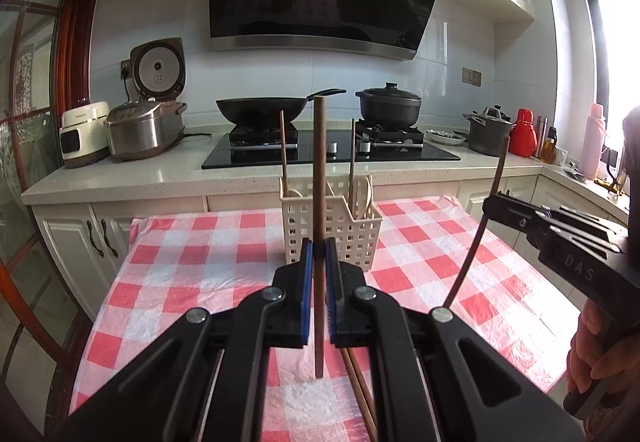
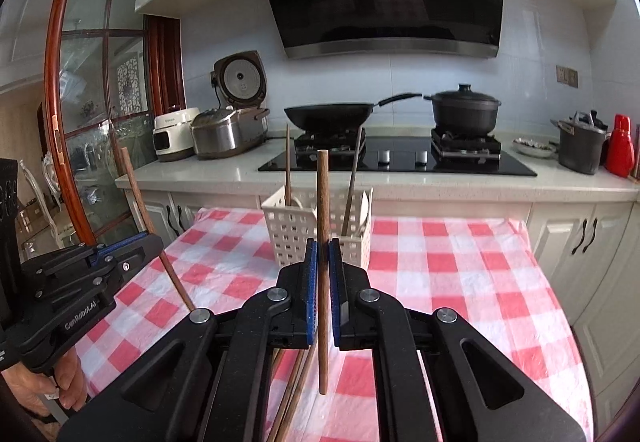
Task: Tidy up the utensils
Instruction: 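Carry the chopstick upright with the right gripper toward the white caddy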
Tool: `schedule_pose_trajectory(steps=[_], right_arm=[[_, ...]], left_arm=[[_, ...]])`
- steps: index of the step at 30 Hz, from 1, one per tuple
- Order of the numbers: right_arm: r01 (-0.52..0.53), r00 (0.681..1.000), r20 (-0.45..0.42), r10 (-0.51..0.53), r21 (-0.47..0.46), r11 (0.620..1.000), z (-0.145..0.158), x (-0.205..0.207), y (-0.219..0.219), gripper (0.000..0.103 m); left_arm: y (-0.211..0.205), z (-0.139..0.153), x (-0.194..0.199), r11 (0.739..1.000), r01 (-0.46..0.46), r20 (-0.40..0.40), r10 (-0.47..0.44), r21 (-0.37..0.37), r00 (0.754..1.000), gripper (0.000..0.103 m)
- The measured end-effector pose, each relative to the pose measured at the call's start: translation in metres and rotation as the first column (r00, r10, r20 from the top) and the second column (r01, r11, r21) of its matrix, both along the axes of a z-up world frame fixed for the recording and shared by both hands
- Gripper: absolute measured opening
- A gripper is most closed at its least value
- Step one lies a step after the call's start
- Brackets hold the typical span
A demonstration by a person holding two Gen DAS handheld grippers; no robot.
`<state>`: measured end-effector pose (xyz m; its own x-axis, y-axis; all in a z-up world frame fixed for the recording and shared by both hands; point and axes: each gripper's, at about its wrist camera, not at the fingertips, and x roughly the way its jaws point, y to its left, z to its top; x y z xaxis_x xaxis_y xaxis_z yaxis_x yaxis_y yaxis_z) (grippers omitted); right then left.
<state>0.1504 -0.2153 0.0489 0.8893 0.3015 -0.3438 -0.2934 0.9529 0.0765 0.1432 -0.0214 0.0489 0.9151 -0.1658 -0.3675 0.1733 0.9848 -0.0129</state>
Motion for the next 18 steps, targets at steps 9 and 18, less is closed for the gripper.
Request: schedule_pose_trajectory(steps=[9,18], right_arm=[[0.022,0.998,0.066,-0.019,-0.038,0.999,0.038,0.043,0.004,0.007],[0.040,0.993,0.113,-0.037,-0.026,0.999,0.080,0.106,0.009,0.007]], left_arm=[[-0.002,0.043,0.037,1.000,0.005,0.042,-0.006,0.012,0.999,0.006],[0.003,0.117,0.108,0.999,-0.025,0.109,0.029,-0.040,0.994,0.006]])
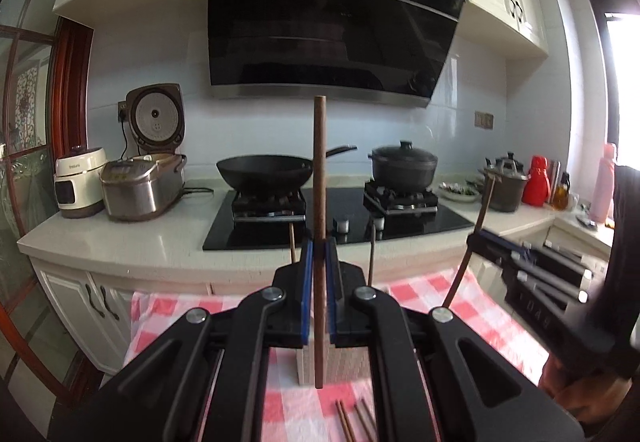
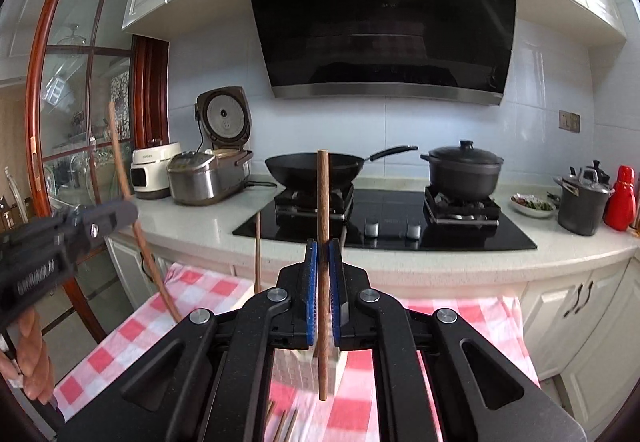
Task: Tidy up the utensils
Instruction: 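Carry the chopstick upright with the right gripper toward the white caddy, then lower the chopstick into the caddy and open the right gripper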
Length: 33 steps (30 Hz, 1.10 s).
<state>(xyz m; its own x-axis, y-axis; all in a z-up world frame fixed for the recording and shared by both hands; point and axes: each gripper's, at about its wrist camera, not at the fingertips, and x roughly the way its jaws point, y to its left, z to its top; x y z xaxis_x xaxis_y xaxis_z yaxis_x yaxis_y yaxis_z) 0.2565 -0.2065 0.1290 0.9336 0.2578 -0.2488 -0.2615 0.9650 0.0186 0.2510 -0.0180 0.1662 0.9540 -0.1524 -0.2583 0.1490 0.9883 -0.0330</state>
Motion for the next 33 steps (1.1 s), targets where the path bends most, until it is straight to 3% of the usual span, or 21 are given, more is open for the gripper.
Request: schedule_pose_trajectory(steps=[5,9,21,27,30,32,33], right_arm=[[-0.002,1.000,0.024,0.002,-0.002,1.000,0.008,0.034,0.007,0.007],[-0.018,1.000,-0.011,0.018,0.010,1.000,-0.001,0.062,0.011,0.007],[-0.044,0.982,-0.185,0.042,-0.011,0.999,-0.056,0.114,0.014,0.007],[-0.037,0.969,-0.243,0.039,0.012,0.999,-0.077,0.131,0.011,0.009],[-0.030,0.970,-0.241,0.037,0.032,0.999,-0.077,0.127,0.005,0.011],[-0.023,0.973,-0.231,0.029,0.032,0.999,-0.076,0.120,0.001,0.014],[-0.018,0.975,-0.223,0.024,0.031,0.999,-0.075,0.113,-0.002,0.021]], left_arm=[[-0.002,0.028,0.049,1.000,-0.016,0.023,0.016,-0.026,1.000,0.006],[-0.001,0.025,0.084,0.999,-0.018,-0.010,0.017,-0.044,1.000,0.006],[-0.014,-0.070,0.153,0.999,0.015,-0.236,-0.026,-0.047,0.971,0.006],[-0.007,-0.101,0.163,0.999,-0.007,-0.282,-0.003,-0.035,0.959,0.007],[0.000,-0.104,0.157,0.999,-0.020,-0.274,0.009,-0.039,0.962,0.018],[0.009,-0.104,0.145,0.998,-0.047,-0.251,0.036,-0.039,0.967,0.040],[0.014,-0.103,0.138,0.997,-0.059,-0.240,0.046,-0.045,0.970,0.044]])
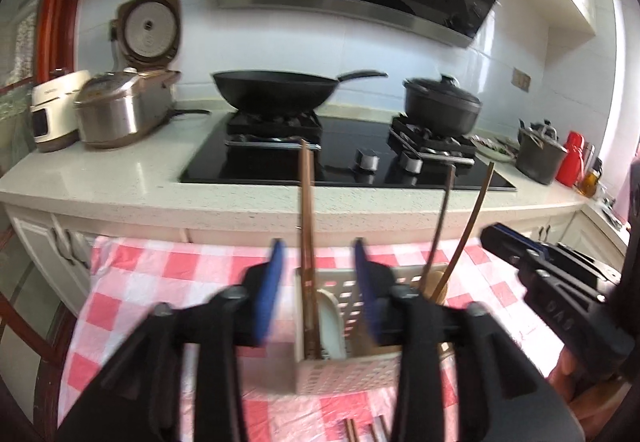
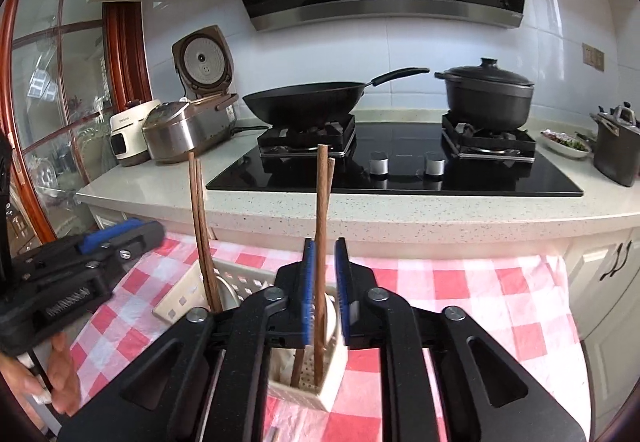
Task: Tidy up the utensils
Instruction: 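Lower the chopstick into the caddy and open the right gripper, then withdraw the right tool and move it down to another wooden chopstick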
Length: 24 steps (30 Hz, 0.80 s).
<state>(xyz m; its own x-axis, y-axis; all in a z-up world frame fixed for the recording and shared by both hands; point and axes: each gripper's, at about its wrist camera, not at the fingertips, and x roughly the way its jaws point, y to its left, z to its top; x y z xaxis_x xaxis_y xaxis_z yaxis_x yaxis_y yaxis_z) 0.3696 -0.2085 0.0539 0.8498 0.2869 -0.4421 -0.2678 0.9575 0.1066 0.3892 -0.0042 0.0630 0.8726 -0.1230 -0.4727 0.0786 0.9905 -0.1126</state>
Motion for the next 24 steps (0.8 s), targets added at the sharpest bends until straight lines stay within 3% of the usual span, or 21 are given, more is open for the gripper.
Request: schedule_pose_trajectory(steps=[1,2,3,8,13,19,24], right_arm=[[0.004,1.000,0.008,-0.004,0.004,1.000,0.000,-0.007,-0.004,0.026],[0.007,1.000,0.013,-0.008,0.008,1.000,0.000,-0.012,-0.006,0.037],[0.010,1.000,0.019,-0.010,0.015,1.000,-0.002,-0.021,-0.010,0.040],[0.025,1.000,-0.004,-0.025,-0.004,1.000,-0.023,-0.058,-0.018,0.040],[0.033,0.998,-0.055,-0.034,-0.011,0.999,-0.054,-0.092,-0.018,0.040],[0.042,0.988,-0.152,-0.041,-0.001,0.999,-0.095,-0.117,-0.010,0.040],[0.029,0.973,-0.230,-0.033,-0.022,0.999,-0.125,-0.129,0.007,0.028]], left_arm=[[0.005,0.000,-0.007,1.000,-0.014,0.010,0.014,-0.006,1.000,0.053],[0.011,-0.001,-0.016,0.999,-0.034,0.017,0.035,-0.011,0.999,0.065],[0.017,-0.003,-0.025,0.998,-0.056,0.024,0.056,-0.021,0.998,0.070],[0.035,-0.023,-0.068,0.993,-0.113,0.019,0.114,-0.025,0.993,0.088],[0.039,-0.049,-0.111,0.989,-0.147,0.003,0.147,0.020,0.989,0.093],[0.048,-0.085,-0.150,0.987,-0.157,-0.075,0.154,-0.037,0.985,0.093],[0.043,-0.109,-0.165,0.988,-0.157,-0.115,0.157,0.003,0.981,0.093]])
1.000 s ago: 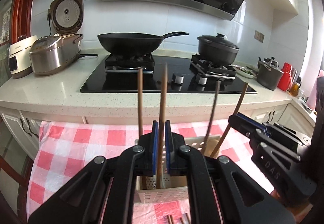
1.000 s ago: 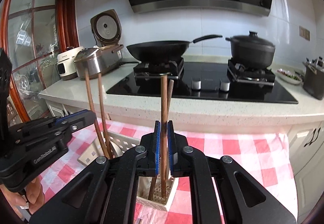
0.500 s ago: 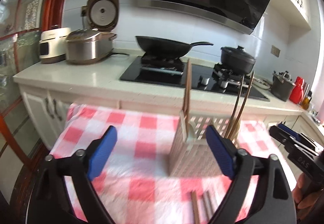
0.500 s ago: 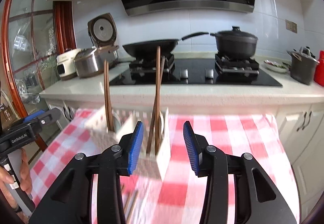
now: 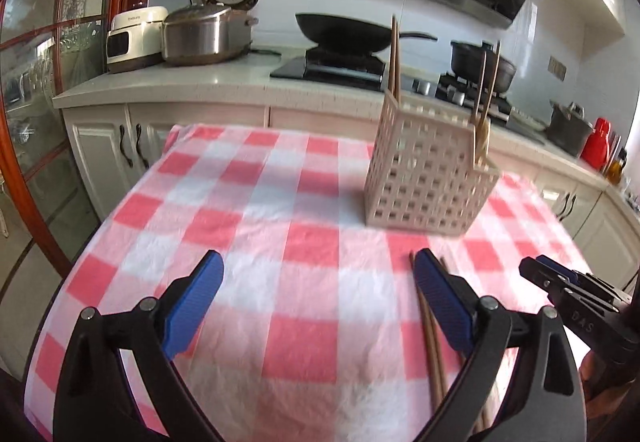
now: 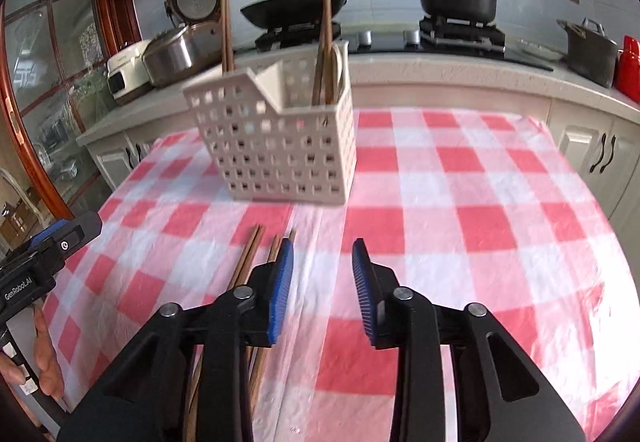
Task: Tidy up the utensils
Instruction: 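Withdraw the right tool and move it down to another wooden chopstick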
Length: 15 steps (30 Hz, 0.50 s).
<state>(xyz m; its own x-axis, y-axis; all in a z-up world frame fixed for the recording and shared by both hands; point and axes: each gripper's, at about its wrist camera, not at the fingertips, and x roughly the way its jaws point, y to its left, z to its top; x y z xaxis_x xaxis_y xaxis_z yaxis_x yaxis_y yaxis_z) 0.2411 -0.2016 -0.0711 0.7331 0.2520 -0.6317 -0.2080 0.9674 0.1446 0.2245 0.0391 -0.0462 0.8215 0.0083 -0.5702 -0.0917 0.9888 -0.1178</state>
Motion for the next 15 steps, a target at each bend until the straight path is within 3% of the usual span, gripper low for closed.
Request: schedule_pose_trajectory(steps=[15], right_arm=[[-0.060,0.991,-0.129,0.046,-0.101,0.993,-0.037,0.011,0.041,0.024]], left_arm=[[0.006,-0.024,-0.004,0.999,0.000,-0.035,0.001,0.035,0.999,0.093]])
